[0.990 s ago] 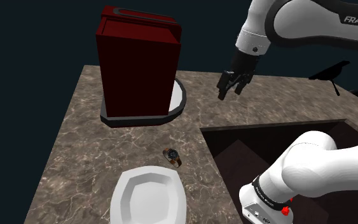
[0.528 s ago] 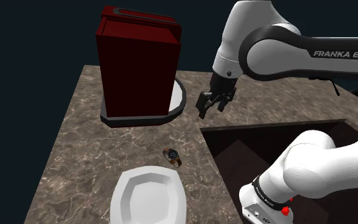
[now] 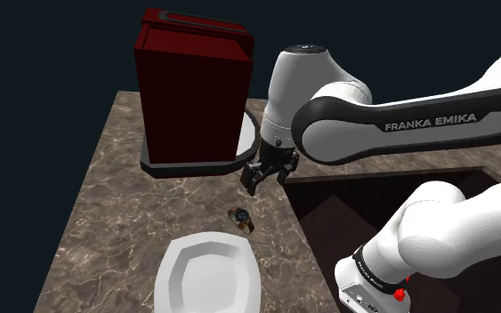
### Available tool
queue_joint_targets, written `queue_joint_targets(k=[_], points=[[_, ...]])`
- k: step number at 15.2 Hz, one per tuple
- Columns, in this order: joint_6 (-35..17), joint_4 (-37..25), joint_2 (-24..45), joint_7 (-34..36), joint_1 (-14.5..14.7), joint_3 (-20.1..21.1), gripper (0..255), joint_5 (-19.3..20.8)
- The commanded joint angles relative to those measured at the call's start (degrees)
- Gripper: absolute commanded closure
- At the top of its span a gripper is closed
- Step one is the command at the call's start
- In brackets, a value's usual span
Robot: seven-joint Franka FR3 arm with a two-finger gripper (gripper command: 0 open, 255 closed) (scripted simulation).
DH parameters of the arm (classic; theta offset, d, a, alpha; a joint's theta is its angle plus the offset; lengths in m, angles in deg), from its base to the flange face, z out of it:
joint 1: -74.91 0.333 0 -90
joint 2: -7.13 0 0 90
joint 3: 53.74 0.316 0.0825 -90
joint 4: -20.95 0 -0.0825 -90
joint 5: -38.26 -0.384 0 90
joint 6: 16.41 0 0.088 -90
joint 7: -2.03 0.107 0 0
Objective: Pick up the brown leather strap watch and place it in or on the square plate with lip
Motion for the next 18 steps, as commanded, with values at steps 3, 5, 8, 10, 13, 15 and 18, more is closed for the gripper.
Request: queue_joint_targets(k=[3,5,8,10,13,15,18], points=[[-6.6,-1.3,7.7,6.5,0.0,5.6,0,-0.2],[-9.9,-2.4,12.2,10.0,-0.4,8.3,0,0.8],[-11.9,-1.7,13.5,10.5,-0.6,8.8,0,1.2],[-13.7,-0.9,14.7,10.8,-0.7,9.2,0,1.5],[-17.2,0.3,17.0,11.6,-1.2,9.9,0,2.3],[-17.2,0.4,17.0,11.5,-1.2,9.9,0,2.3],[-17.2,0.3,17.0,11.6,-1.2,9.9,0,2.3]])
